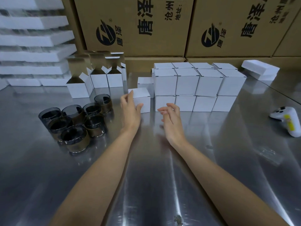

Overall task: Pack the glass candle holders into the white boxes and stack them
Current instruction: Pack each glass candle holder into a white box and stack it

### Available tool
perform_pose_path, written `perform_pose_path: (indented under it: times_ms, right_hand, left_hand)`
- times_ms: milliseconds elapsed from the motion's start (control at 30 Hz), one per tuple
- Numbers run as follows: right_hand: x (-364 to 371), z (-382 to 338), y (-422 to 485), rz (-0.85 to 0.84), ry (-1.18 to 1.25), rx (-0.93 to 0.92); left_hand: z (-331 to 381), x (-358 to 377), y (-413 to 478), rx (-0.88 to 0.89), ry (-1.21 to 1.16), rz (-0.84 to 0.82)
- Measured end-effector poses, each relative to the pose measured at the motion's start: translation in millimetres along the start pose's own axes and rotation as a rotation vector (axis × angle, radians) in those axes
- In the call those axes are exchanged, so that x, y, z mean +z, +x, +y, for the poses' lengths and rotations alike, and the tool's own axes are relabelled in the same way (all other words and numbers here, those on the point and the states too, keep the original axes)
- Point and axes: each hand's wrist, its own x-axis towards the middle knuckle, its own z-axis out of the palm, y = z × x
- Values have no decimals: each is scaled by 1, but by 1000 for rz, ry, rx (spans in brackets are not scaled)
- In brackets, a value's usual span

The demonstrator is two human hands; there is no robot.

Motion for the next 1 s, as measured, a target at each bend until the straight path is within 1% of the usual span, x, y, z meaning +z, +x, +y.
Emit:
perform_pose_path:
  times_ms: [133, 200, 333, 433, 500, 600, 667, 700, 767, 800, 900, 933, 1000]
  right_hand:
    - [5, 5, 5, -38, 15, 59]
    - [6, 6, 6, -86, -35, 62]
    - [9, 10, 10, -154, -307, -11]
    - [12, 9, 11, -176, -519, -71]
    - [15, 7, 10, -171, -630, -109]
    - [20, 4, 12, -158, -844, -156]
    - [25, 1, 18, -150, -947, -120]
    - [28, 0, 21, -149, -971, -81]
    - [35, -1, 25, -144, -982, -22]
    - [37, -1, 26, -143, -977, -8]
    - [36, 2, 28, -160, -934, -53]
    - [34, 3, 28, -174, -909, -77]
    - [32, 3, 26, -208, -859, -113]
  left_hand:
    - [-2, 9, 9, 81, 8, -83]
    - [-4, 12, 13, 127, 56, -98]
    - [-5, 14, 20, 163, 72, -118]
    - [-2, 12, 19, 107, -3, -157]
    - [3, 8, 15, 74, -78, -115]
    - [13, 1, 0, 117, -149, 77]
    - [20, -4, -12, 73, -199, 160]
    - [22, -6, -18, 28, -207, 161]
    - [22, -8, -28, -53, -187, 97]
    - [20, -7, -31, -82, -163, 36]
    - [18, -7, -35, -104, -118, -149]
    - [18, -7, -35, -96, -115, -173]
    - [18, -7, -35, -93, -110, -168]
